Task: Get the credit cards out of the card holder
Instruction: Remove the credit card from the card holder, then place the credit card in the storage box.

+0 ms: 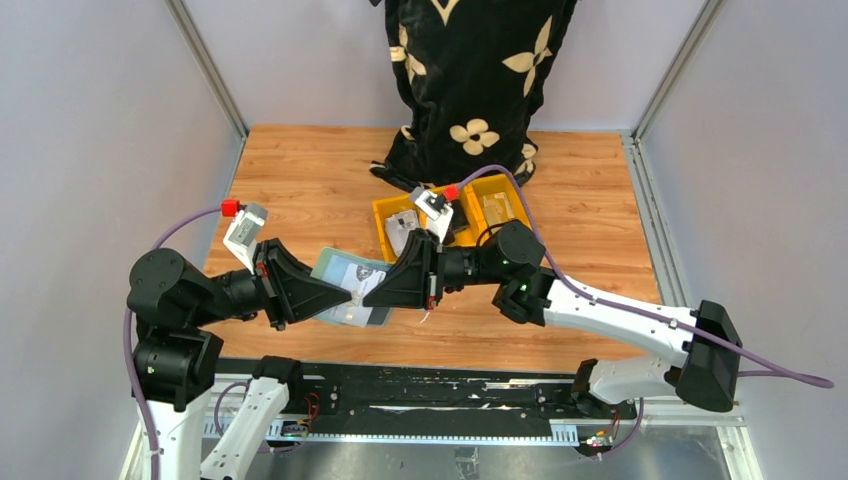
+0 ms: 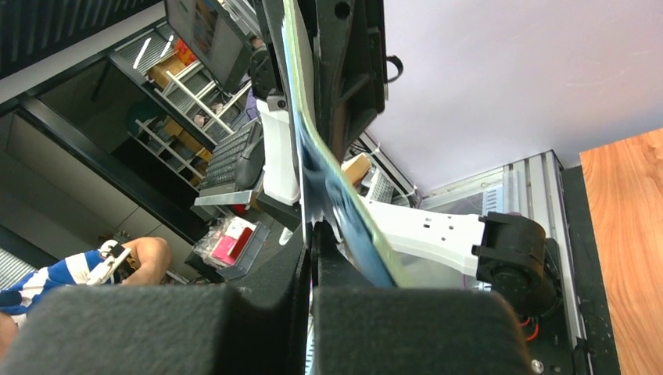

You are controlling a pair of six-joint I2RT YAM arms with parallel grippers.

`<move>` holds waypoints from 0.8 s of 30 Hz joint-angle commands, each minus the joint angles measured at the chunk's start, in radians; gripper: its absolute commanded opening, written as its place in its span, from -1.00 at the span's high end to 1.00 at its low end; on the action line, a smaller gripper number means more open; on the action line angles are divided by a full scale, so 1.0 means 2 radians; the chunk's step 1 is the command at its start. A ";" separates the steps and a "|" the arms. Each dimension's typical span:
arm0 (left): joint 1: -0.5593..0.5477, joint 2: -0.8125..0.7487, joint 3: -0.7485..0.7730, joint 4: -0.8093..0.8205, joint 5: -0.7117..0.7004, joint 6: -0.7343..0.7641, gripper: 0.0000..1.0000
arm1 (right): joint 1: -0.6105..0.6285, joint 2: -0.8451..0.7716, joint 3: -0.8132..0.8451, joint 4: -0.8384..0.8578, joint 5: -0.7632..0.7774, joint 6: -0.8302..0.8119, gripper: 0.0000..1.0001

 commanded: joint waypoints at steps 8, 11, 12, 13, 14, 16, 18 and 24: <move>-0.001 0.020 0.051 -0.049 -0.016 0.071 1.00 | -0.048 -0.106 -0.081 -0.071 -0.003 -0.040 1.00; -0.001 0.029 0.071 -0.089 -0.034 0.115 1.00 | -0.080 -0.138 -0.081 -0.138 -0.020 -0.070 1.00; -0.001 0.031 0.077 -0.096 -0.037 0.125 1.00 | -0.089 -0.145 -0.079 -0.166 -0.022 -0.079 1.00; -0.001 0.033 0.082 -0.107 -0.046 0.139 1.00 | -0.104 -0.154 -0.075 -0.198 -0.021 -0.092 1.00; -0.001 0.034 0.088 -0.118 -0.057 0.155 1.00 | -0.122 -0.163 -0.072 -0.226 -0.021 -0.104 1.00; -0.001 0.035 0.097 -0.142 -0.082 0.188 1.00 | -0.161 -0.167 -0.067 -0.268 -0.021 -0.119 1.00; -0.001 0.032 0.102 -0.159 -0.115 0.225 1.00 | -0.194 -0.154 -0.048 -0.329 -0.009 -0.146 1.00; -0.001 0.017 0.101 -0.178 -0.128 0.268 1.00 | -0.232 -0.051 0.037 -0.463 0.055 -0.249 1.00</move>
